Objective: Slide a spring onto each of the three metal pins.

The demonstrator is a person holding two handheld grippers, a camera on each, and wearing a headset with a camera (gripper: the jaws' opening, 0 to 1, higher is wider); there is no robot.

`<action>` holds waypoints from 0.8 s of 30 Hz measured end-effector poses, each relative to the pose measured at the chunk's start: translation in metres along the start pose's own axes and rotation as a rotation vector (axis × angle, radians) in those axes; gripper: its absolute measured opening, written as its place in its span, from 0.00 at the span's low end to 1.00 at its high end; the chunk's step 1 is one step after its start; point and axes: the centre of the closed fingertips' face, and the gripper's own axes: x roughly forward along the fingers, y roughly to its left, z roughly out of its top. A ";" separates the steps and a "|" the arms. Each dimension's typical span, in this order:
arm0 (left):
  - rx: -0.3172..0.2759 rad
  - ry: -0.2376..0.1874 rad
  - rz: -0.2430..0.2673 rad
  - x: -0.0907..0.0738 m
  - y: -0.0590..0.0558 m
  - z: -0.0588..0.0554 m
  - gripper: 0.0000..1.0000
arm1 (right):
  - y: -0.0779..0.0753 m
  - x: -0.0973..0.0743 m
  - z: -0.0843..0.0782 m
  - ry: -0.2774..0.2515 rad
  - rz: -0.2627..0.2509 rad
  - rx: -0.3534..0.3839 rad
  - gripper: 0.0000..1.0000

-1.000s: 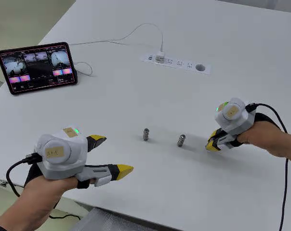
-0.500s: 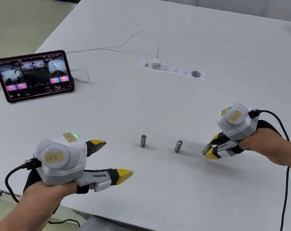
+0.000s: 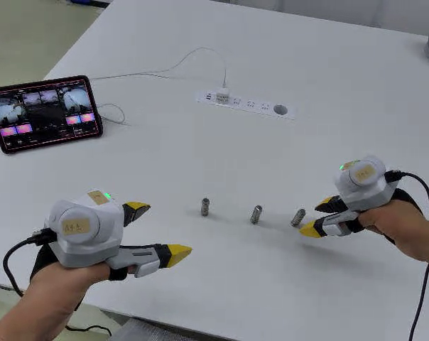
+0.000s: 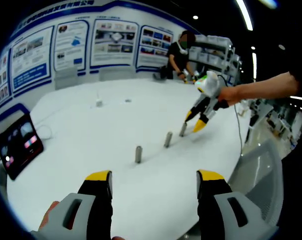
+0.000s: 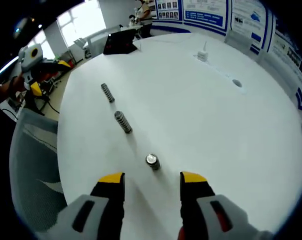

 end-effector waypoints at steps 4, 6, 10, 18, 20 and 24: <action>-0.002 -0.007 0.003 -0.001 0.003 0.002 0.69 | 0.006 -0.008 0.003 -0.050 -0.012 0.041 0.51; -0.003 -0.008 0.003 -0.001 0.003 0.003 0.70 | 0.008 -0.010 0.003 -0.064 -0.018 0.058 0.53; -0.004 -0.014 0.006 -0.001 0.006 0.005 0.70 | 0.012 -0.014 0.003 -0.106 -0.022 0.100 0.57; -0.006 -0.018 0.007 0.003 0.009 0.008 0.71 | 0.019 -0.021 0.001 -0.172 -0.035 0.142 0.60; -0.007 -0.021 0.006 0.004 0.010 0.010 0.71 | 0.022 -0.024 0.003 -0.199 -0.036 0.158 0.62; -0.014 -0.029 -0.005 0.007 0.010 0.013 0.73 | 0.031 -0.028 0.003 -0.238 -0.044 0.179 0.67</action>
